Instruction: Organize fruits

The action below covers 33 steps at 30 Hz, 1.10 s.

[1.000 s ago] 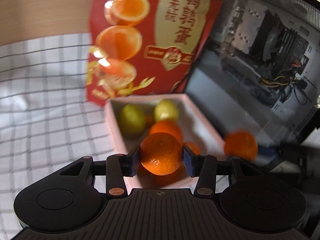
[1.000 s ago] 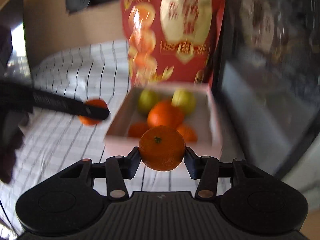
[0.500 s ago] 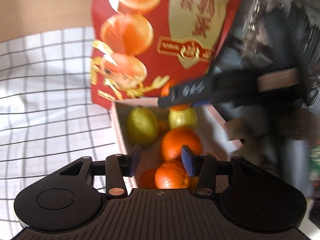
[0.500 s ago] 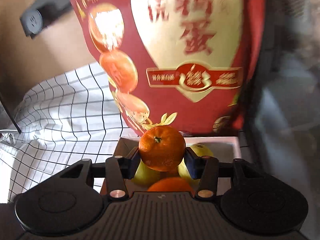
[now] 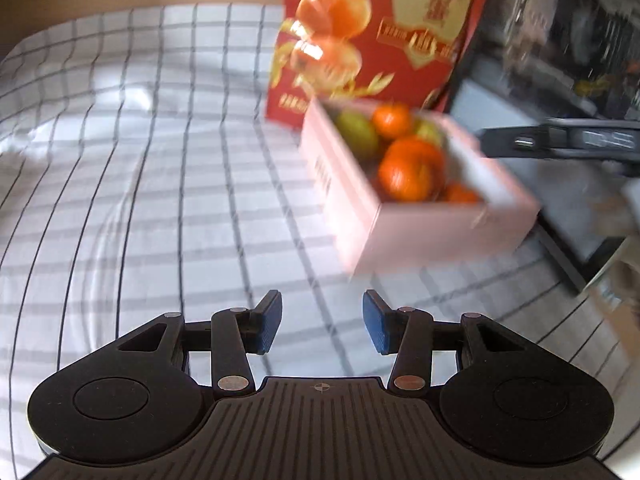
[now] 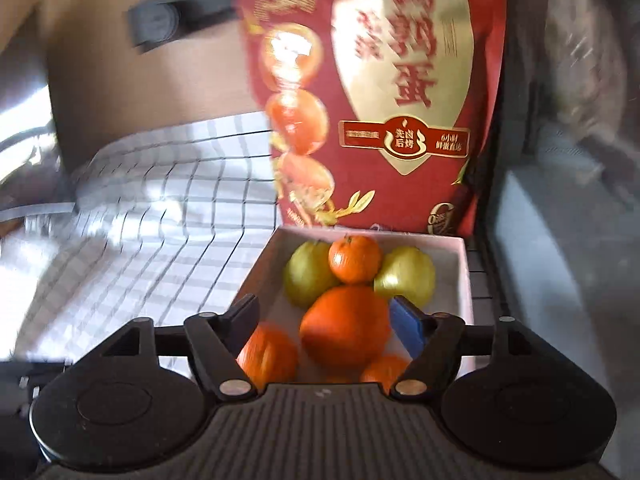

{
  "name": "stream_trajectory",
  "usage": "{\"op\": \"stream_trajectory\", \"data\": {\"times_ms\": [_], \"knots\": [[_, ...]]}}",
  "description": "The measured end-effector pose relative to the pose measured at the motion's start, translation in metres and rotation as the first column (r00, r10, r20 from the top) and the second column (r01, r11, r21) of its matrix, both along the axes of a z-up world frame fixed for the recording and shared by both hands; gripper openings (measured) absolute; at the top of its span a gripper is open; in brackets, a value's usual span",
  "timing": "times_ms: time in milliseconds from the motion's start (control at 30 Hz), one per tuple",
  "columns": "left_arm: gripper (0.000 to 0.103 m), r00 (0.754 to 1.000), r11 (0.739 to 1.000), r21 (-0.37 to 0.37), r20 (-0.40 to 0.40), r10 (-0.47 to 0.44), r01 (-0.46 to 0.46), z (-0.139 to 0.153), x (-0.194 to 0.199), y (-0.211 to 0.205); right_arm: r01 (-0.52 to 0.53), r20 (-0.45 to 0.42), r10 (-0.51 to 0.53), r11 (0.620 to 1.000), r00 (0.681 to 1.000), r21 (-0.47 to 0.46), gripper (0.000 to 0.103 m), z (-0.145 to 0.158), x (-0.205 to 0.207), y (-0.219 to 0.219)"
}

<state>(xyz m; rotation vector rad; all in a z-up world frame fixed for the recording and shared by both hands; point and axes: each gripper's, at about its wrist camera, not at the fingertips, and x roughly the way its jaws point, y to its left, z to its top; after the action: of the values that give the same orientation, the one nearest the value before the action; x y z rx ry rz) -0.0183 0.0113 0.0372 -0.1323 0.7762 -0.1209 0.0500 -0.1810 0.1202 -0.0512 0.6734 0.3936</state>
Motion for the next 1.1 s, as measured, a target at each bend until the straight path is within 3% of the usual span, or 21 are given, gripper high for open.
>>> {"op": "stream_trajectory", "data": {"times_ms": [100, 267, 400, 500, 700, 1100], "knots": [[0.050, 0.999, 0.998, 0.059, -0.007, 0.039, -0.038, -0.014, -0.004, -0.010, 0.030, -0.017, -0.031, 0.999, 0.999, -0.019, 0.077, -0.014, -0.035, -0.003], [0.052, 0.997, 0.990, 0.137, 0.070, 0.034, -0.044, -0.024, -0.008, -0.024, 0.076, -0.110, -0.085, 0.994, 0.990, -0.082, 0.077, -0.060, -0.055, -0.001], [0.058, 0.993, 0.991, 0.128, 0.115, 0.030, -0.045, -0.029, -0.003, -0.027, 0.090, -0.150, -0.105, 0.990, 0.983, -0.104, 0.078, -0.086, -0.052, 0.008], [0.058, 0.990, 0.990, 0.122, 0.128, 0.056, -0.072, -0.030, 0.003, -0.029, 0.102, -0.110, -0.116, 0.987, 0.987, -0.121, 0.080, -0.091, -0.050, 0.013], [0.059, 0.989, 0.986, 0.147, 0.133, 0.065, -0.085, -0.031, 0.007, -0.034, 0.167, -0.103, -0.179, 0.979, 0.978, -0.115, 0.103, -0.097, -0.043, 0.006], [0.060, 0.989, 0.986, 0.145, 0.133, 0.066, -0.085, -0.032, 0.007, -0.032, 0.143, -0.030, -0.146, 0.986, 0.989, -0.087, 0.103, -0.099, -0.042, 0.002]]}}
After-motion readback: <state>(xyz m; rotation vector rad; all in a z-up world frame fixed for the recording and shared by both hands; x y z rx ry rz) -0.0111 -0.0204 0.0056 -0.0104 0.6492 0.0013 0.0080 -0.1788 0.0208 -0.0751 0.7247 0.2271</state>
